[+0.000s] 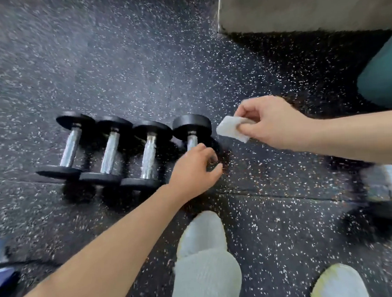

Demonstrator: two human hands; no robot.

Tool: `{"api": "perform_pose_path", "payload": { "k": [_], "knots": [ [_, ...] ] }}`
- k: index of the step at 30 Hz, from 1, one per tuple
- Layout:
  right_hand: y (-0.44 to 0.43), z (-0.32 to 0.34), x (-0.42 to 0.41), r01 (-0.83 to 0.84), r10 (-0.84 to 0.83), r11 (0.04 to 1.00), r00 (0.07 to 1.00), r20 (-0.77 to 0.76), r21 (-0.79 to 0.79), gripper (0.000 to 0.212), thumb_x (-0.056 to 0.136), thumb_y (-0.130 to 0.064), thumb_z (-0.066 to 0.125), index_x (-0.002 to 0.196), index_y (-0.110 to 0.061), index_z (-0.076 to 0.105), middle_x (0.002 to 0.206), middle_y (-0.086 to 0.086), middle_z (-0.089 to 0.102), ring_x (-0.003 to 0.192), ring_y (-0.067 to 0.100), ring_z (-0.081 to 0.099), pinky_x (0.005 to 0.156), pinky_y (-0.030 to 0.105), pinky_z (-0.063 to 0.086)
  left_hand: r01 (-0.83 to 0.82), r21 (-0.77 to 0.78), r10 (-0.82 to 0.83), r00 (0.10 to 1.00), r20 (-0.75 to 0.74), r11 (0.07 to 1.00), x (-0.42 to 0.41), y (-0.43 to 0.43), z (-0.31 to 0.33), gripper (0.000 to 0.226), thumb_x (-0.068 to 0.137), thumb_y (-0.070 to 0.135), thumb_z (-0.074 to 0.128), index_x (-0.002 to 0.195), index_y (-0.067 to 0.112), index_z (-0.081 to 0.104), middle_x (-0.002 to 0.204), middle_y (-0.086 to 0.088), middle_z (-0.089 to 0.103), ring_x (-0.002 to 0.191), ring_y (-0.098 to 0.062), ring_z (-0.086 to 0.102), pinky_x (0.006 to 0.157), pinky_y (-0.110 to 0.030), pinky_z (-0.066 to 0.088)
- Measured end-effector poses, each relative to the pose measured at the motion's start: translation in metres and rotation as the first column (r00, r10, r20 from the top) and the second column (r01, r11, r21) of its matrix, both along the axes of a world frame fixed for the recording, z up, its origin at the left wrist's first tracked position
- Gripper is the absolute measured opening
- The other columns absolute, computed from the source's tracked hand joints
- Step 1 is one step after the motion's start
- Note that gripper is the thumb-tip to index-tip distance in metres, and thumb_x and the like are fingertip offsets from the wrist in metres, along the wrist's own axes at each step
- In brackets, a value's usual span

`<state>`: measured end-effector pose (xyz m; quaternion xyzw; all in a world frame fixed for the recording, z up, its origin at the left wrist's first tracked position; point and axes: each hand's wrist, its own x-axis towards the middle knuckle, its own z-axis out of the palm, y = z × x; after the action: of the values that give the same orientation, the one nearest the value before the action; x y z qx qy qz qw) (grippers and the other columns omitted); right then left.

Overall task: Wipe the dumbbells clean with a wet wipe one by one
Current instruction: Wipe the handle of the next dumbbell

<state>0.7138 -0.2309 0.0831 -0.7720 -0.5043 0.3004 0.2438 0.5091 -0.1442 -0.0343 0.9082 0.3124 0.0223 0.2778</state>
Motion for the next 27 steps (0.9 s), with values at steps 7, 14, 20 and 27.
{"api": "perform_pose_path", "payload": {
  "k": [7, 14, 20, 27],
  "knots": [
    [0.076, -0.096, -0.079, -0.063, -0.03, 0.965, 0.939, 0.341, 0.256, 0.015, 0.085, -0.016, 0.061, 0.094, -0.02, 0.073, 0.08, -0.002, 0.071, 0.076, 0.027, 0.065, 0.068, 0.04, 0.054, -0.165, -0.089, 0.169, 0.985, 0.044, 0.982, -0.053, 0.034, -0.009, 0.026, 0.079, 0.055, 0.054, 0.08, 0.03, 0.06, 0.083, 0.01, 0.054, 0.079, -0.012, 0.056, 0.072, -0.04, 0.051],
    [0.071, -0.154, -0.103, -0.357, 0.164, 0.909, 0.78, 0.604, 0.215, 0.013, 0.075, -0.004, 0.075, 0.087, -0.008, 0.072, 0.096, 0.004, 0.069, 0.092, 0.029, 0.062, 0.062, 0.028, 0.042, -0.023, -0.059, 0.022, 0.999, -0.029, 0.998, -0.067, 0.032, -0.003, 0.041, 0.09, 0.062, 0.06, 0.072, 0.025, 0.052, 0.073, 0.008, 0.055, 0.068, -0.008, 0.053, 0.06, -0.035, 0.046],
    [0.066, -0.146, -0.074, -0.332, 0.177, 0.932, 0.765, 0.619, 0.144, 0.016, 0.089, -0.009, 0.064, 0.103, -0.01, 0.072, 0.11, 0.002, 0.066, 0.1, 0.027, 0.057, 0.069, 0.042, 0.055, 0.223, -0.055, -0.227, 0.969, -0.1, 0.973, -0.076, 0.042, 0.0, 0.058, 0.067, 0.082, 0.072, 0.086, 0.03, 0.055, 0.086, 0.014, 0.049, 0.082, -0.011, 0.05, 0.068, -0.032, 0.044],
    [0.057, -0.141, -0.067, -0.56, 0.388, 0.828, 0.613, 0.688, 0.032, 0.021, 0.085, -0.001, 0.065, 0.104, -0.007, 0.068, 0.12, 0.006, 0.063, 0.106, 0.03, 0.058, 0.074, 0.043, 0.054, 0.295, 0.188, -0.251, 0.941, -0.226, 0.937, -0.085, 0.042, -0.009, 0.051, 0.077, 0.078, 0.066, 0.093, 0.031, 0.054, 0.091, 0.014, 0.04, 0.087, -0.012, 0.045, 0.067, -0.034, 0.033]
  ]
}}
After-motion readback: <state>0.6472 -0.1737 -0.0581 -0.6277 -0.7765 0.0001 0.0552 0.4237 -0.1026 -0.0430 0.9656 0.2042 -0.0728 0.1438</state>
